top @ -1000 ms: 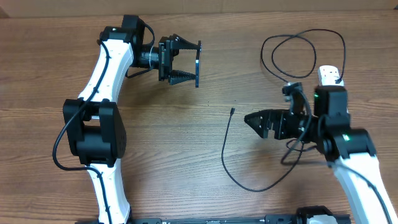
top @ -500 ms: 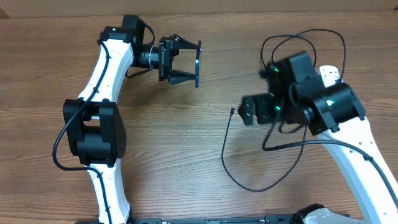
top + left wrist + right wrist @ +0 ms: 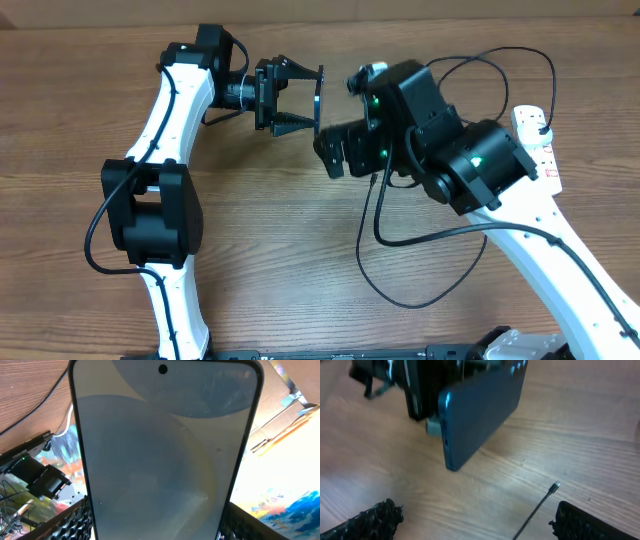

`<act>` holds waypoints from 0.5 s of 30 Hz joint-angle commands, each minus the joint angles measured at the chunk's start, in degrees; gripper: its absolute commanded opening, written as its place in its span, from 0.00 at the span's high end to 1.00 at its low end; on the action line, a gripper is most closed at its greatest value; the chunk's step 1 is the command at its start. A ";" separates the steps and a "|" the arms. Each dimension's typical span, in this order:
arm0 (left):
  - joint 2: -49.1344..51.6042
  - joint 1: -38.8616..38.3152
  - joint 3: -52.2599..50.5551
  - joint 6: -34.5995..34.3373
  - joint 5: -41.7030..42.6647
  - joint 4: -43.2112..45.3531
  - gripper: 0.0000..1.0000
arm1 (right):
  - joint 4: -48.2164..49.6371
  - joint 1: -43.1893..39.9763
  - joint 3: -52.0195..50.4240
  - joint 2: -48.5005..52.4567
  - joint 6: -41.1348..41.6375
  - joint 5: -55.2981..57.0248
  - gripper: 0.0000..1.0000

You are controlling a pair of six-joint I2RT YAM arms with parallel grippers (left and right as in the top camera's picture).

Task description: Plug charger to phone and switch on socket

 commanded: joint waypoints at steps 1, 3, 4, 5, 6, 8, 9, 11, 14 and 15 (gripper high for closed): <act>-0.28 0.52 1.66 1.33 2.75 0.02 0.25 | 0.13 1.09 3.23 3.21 4.02 4.72 0.04; -0.28 0.52 1.66 1.29 1.95 0.04 0.25 | 0.76 1.99 3.28 4.46 6.69 7.87 0.07; -0.28 0.52 1.66 1.14 1.51 0.04 0.25 | 1.20 2.51 3.30 5.05 7.74 9.14 0.07; -0.28 0.52 1.66 1.11 0.96 0.02 0.25 | 1.64 2.89 3.30 5.53 8.68 10.08 0.07; -0.28 0.52 1.66 0.85 0.15 0.04 0.24 | 2.14 3.30 3.30 5.95 9.62 11.26 0.07; -0.28 0.55 1.66 0.22 -1.09 0.04 0.24 | 2.67 3.69 3.30 6.73 11.87 13.81 0.07; -0.26 0.55 1.66 0.13 -1.25 0.04 0.24 | 2.84 3.76 3.30 7.30 12.85 15.06 0.07; -0.26 0.55 1.66 -0.50 -1.57 0.07 0.24 | 3.50 3.76 3.30 7.93 13.94 15.91 0.08; -0.26 0.55 1.66 -1.95 -4.04 0.07 0.24 | 5.11 4.17 3.30 8.48 14.43 15.89 0.13; -0.26 0.55 1.66 -2.01 -4.66 0.07 0.23 | 5.40 4.39 3.30 8.55 14.78 15.91 0.14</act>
